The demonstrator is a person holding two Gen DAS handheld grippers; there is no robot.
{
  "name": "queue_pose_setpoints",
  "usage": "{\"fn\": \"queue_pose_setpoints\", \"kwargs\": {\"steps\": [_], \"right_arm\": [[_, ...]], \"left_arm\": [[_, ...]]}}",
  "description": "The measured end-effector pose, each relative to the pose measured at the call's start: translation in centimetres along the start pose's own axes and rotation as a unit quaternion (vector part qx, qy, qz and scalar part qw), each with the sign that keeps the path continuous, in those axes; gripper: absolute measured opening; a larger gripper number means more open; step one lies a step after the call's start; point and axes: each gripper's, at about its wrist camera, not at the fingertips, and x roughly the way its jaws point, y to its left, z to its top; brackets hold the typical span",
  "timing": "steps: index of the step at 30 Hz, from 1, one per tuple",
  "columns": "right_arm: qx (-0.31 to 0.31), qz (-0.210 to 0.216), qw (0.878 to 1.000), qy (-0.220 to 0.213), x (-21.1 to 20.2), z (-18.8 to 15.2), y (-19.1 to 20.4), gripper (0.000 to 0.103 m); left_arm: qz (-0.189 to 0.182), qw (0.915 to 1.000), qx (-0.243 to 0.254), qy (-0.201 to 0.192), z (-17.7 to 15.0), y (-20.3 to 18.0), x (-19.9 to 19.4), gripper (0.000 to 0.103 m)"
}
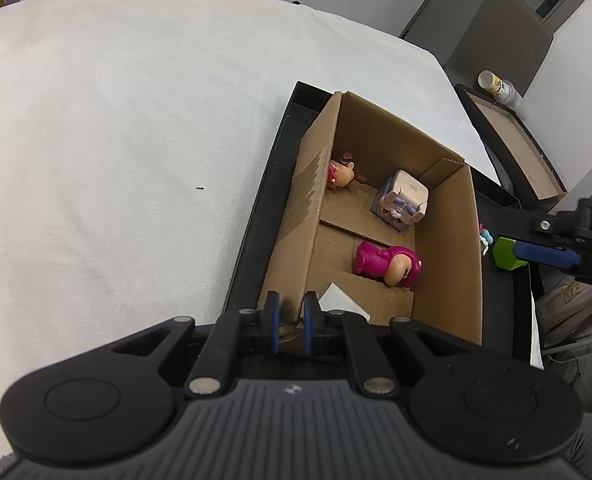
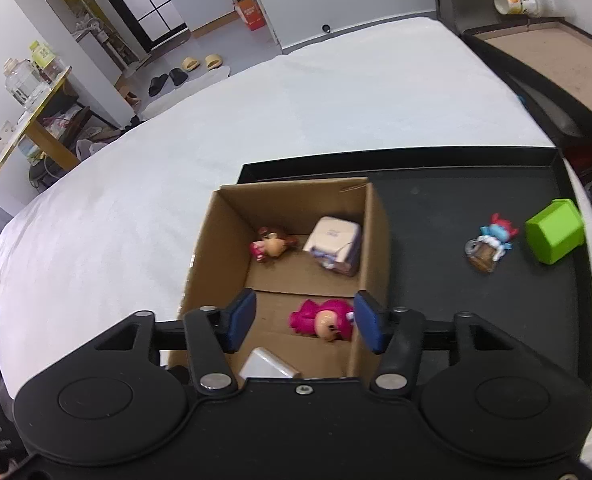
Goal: Organize rigid objects
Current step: 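Move the right gripper to the green container and grasp it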
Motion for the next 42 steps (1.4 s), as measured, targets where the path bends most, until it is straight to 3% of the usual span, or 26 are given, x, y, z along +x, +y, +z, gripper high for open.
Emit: {"fn": "queue_pose_setpoints", "kwargs": {"steps": [16,42], "right_arm": [[0.023,-0.013,0.999,-0.023,-2.4,0.5,-5.5,0.077],[0.094,-0.049,0.993,-0.052,-3.3,2.5,-16.3,0.080]], "left_arm": [[0.017,0.9998,0.006,-0.003,-0.2,-0.8,0.0,0.011],[0.043,0.9990,0.010,-0.001,-0.2,-1.6,0.0,0.011]]}}
